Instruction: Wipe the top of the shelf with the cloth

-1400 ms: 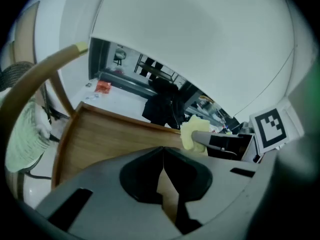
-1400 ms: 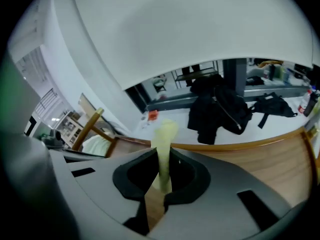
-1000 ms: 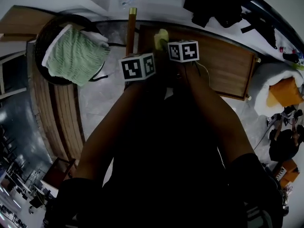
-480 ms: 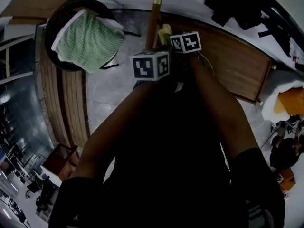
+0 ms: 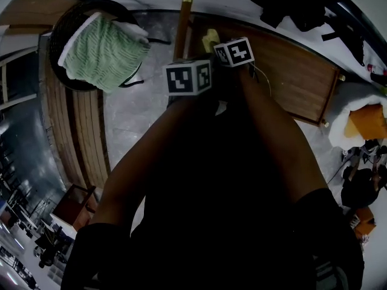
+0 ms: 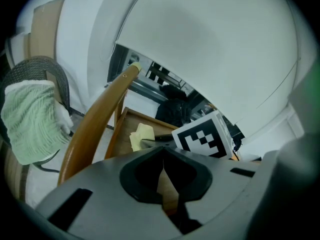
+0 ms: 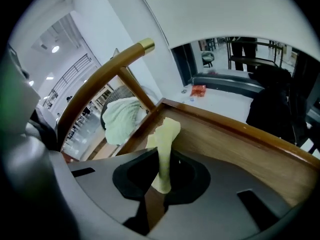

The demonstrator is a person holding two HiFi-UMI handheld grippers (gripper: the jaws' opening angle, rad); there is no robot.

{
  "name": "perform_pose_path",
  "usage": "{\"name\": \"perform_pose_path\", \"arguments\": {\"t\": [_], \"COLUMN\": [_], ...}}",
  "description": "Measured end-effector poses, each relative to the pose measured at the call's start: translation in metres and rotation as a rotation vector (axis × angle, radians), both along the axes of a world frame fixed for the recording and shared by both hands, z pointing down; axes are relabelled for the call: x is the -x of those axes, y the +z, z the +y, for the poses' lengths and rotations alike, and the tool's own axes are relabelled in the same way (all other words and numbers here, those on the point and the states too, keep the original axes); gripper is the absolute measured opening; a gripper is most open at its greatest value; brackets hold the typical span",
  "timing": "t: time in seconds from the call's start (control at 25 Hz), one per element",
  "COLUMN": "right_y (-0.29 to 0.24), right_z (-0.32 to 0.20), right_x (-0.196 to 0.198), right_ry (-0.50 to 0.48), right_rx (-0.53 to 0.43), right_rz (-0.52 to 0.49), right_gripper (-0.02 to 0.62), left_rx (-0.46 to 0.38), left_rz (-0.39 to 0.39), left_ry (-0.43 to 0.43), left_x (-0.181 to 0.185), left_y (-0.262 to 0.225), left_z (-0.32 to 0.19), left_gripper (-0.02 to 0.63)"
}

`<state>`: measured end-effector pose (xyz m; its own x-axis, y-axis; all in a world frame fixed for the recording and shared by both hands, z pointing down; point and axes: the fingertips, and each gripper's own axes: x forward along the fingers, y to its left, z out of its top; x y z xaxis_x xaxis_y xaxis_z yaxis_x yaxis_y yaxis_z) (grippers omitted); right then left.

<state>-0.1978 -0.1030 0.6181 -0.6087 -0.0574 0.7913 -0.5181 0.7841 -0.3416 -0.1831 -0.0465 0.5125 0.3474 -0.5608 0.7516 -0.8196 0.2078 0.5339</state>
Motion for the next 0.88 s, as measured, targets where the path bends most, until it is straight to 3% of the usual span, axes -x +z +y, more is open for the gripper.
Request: {"name": "perform_pose_path", "arguments": {"t": [0.28, 0.88], "right_y": [-0.001, -0.002], "right_z": [-0.015, -0.040], "right_x": [-0.056, -0.187], "right_ry": [0.016, 0.127], "right_rx": [-0.039, -0.011], "right_rz": [0.018, 0.087], "right_gripper": [0.049, 0.049], "left_rx": [0.002, 0.007], "left_rz": [0.021, 0.047], "left_ry": [0.024, 0.125], "left_x": [-0.039, -0.144], "left_y": [0.007, 0.015], "left_z": [-0.016, -0.039], "left_gripper": [0.012, 0.012]}}
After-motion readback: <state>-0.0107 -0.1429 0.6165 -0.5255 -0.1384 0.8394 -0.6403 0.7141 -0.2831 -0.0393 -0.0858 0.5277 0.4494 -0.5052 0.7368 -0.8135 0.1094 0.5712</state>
